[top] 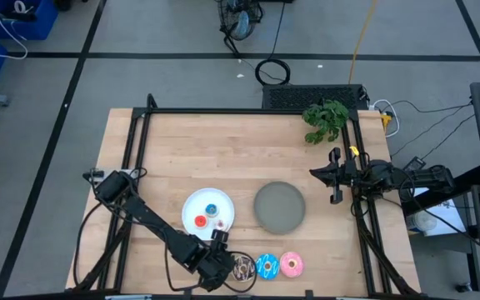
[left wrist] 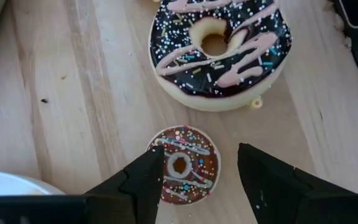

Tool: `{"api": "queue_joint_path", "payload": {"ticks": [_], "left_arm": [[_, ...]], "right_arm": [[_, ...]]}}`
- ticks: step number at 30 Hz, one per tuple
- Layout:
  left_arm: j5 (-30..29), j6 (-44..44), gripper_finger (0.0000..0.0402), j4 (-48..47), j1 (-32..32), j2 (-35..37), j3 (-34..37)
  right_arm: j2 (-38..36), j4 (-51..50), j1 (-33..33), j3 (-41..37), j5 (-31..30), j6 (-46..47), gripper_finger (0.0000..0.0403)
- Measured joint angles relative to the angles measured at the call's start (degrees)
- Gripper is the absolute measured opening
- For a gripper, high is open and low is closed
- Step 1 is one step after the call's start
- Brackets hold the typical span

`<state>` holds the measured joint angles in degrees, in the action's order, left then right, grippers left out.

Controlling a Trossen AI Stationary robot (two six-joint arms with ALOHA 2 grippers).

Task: Pick & Place donuts
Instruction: Put the small brown donut on the white plate

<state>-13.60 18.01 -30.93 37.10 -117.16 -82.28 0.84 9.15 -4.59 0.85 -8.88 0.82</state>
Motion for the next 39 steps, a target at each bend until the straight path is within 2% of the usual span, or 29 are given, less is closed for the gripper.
{"api": "queue_joint_path", "payload": {"ticks": [10, 20, 24, 33, 35, 39], "left_arm": [[-0.6, 1.7, 0.0207, 4.6, -0.1, 0.0, 5.2], [-2.0, 2.0, 0.0202, 5.1, -0.9, 0.1, 5.7], [-2.3, 2.6, 0.0163, 4.9, -1.4, 0.1, 5.8], [-1.4, 3.9, 0.0023, 4.5, -3.1, 0.1, 5.8], [-1.6, 2.8, 0.0011, 4.4, -3.1, 0.1, 5.7], [-1.7, 0.1, 0.0026, 3.7, -2.5, 0.0, 3.6]], "right_arm": [[0.0, 0.0, 0.0, 0.0, 0.0, 0.0, 0.0], [0.0, 0.0, 0.0, 0.0, 0.0, 0.0, 0.0], [0.0, 0.0, 0.0, 0.0, 0.0, 0.0, 0.0], [0.0, 0.0, 0.0, 0.0, 0.0, 0.0, 0.0], [0.0, 0.0, 0.0, 0.0, 0.0, 0.0, 0.0], [0.0, 0.0, 0.0, 0.0, 0.0, 0.0, 0.0]]}}
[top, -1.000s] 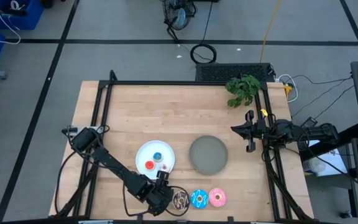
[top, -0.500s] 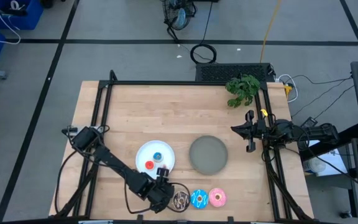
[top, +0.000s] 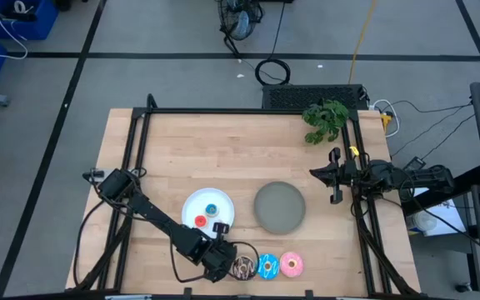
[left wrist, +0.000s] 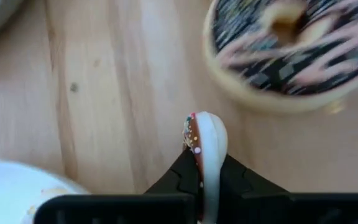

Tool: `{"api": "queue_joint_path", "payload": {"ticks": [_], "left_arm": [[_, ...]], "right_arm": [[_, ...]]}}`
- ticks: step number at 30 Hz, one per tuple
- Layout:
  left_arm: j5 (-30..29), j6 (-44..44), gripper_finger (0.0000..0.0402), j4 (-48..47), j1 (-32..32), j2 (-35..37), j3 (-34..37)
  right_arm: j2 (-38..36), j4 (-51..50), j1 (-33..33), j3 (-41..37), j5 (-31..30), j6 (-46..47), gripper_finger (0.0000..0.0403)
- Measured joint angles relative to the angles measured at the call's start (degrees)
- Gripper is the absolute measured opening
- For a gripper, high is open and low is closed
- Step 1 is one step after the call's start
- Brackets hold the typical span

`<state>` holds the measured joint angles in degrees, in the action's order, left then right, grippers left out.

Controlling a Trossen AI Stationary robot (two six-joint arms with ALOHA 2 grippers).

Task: Pick & Place donuts
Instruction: Put the small brown donut on the white plate

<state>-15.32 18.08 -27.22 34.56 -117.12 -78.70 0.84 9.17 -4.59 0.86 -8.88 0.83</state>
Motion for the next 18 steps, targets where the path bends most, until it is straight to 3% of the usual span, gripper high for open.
{"api": "queue_joint_path", "payload": {"ticks": [7, 11, 18], "left_arm": [[-8.7, -3.3, 0.0009, -14.0, 2.1, 0.0, -9.9], [-14.5, -2.3, 0.0021, -24.3, 3.0, 0.0, -15.2], [-17.8, 3.2, 0.0025, -35.8, 3.0, 0.0, -17.4]], "right_arm": [[0.0, 0.0, 0.0, 0.0, 0.0, 0.0, 0.0], [0.0, 0.0, 0.0, 0.0, 0.0, 0.0, 0.0], [0.0, 0.0, 0.0, 0.0, 0.0, 0.0, 0.0]]}}
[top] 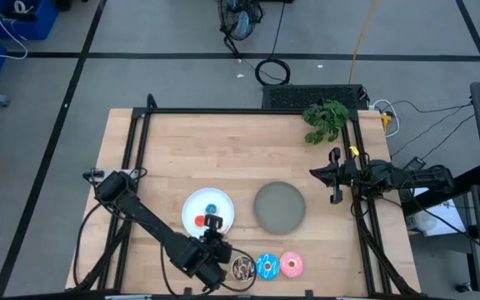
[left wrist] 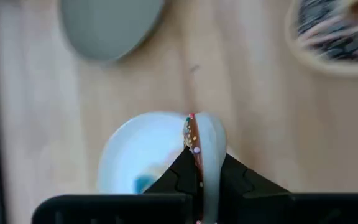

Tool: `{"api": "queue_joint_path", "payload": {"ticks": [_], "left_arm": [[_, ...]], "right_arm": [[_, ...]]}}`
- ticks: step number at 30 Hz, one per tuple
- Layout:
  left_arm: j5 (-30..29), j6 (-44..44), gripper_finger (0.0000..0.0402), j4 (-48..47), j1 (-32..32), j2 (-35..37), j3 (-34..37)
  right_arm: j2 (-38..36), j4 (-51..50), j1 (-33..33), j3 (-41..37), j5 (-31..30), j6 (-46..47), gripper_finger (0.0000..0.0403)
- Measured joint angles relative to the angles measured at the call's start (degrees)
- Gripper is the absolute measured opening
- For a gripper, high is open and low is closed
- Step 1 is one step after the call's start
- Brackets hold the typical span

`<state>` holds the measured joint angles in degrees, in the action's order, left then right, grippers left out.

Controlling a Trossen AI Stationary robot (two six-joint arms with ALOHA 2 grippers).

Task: Pick & Place donuts
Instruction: Put the small brown donut on the white plate

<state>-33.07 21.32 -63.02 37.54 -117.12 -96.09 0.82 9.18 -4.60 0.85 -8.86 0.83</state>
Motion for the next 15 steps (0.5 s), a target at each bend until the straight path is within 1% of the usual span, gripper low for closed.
{"api": "queue_joint_path", "payload": {"ticks": [4, 9, 11, 15], "left_arm": [[-2.3, 3.7, 0.0008, -4.9, -0.9, 0.0, 0.5], [-3.0, 8.8, 0.0025, -12.4, -0.9, 0.0, 0.7], [-3.0, 11.8, 0.0027, -15.5, -0.7, 0.0, 1.5], [-3.0, 17.5, 0.0009, -20.3, -0.7, 0.0, 5.4]], "right_arm": [[0.0, 0.0, 0.0, 0.0, 0.0, 0.0, 0.0], [0.0, 0.0, 0.0, 0.0, 0.0, 0.0, 0.0], [0.0, 0.0, 0.0, 0.0, 0.0, 0.0, 0.0], [0.0, 0.0, 0.0, 0.0, 0.0, 0.0, 0.0]]}}
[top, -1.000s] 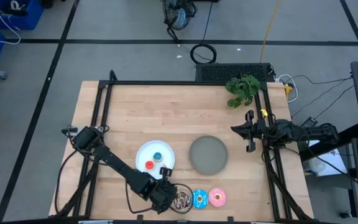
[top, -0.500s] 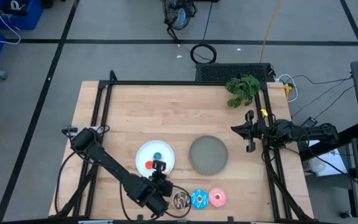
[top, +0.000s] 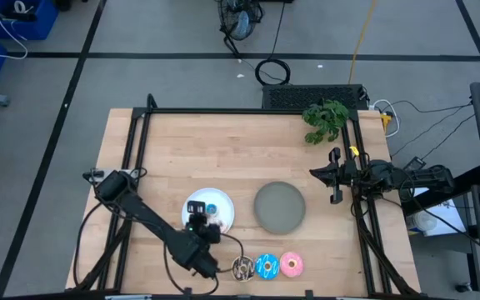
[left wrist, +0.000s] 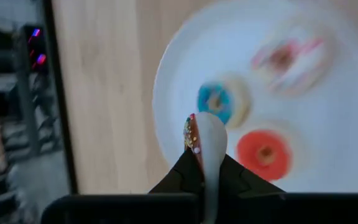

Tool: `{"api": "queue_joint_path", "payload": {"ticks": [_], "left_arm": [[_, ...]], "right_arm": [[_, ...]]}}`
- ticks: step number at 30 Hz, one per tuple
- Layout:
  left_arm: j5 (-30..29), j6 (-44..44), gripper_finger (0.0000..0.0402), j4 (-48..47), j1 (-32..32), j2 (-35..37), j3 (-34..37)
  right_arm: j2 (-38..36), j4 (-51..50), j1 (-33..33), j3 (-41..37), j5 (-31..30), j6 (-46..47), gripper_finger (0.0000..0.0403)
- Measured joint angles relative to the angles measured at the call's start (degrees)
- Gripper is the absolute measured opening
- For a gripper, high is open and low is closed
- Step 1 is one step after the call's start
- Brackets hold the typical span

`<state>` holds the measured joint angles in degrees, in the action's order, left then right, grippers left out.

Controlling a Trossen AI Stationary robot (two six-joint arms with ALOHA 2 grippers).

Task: Pick & Place donuts
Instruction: Put the small brown donut on the white plate

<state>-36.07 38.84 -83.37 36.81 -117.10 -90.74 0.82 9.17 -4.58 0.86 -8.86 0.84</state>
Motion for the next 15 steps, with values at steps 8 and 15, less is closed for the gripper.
{"api": "queue_joint_path", "payload": {"ticks": [8, 15], "left_arm": [[2.5, -0.1, 0.001, 1.2, -1.0, 1.3, 8.0], [0.5, 0.3, 0.0016, 3.2, -2.2, 10.2, 13.0]], "right_arm": [[0.0, 0.1, 0.0, 0.0, 0.0, 0.0, 0.0], [0.0, 0.5, 0.0, 0.0, 0.0, -0.1, 0.0]]}}
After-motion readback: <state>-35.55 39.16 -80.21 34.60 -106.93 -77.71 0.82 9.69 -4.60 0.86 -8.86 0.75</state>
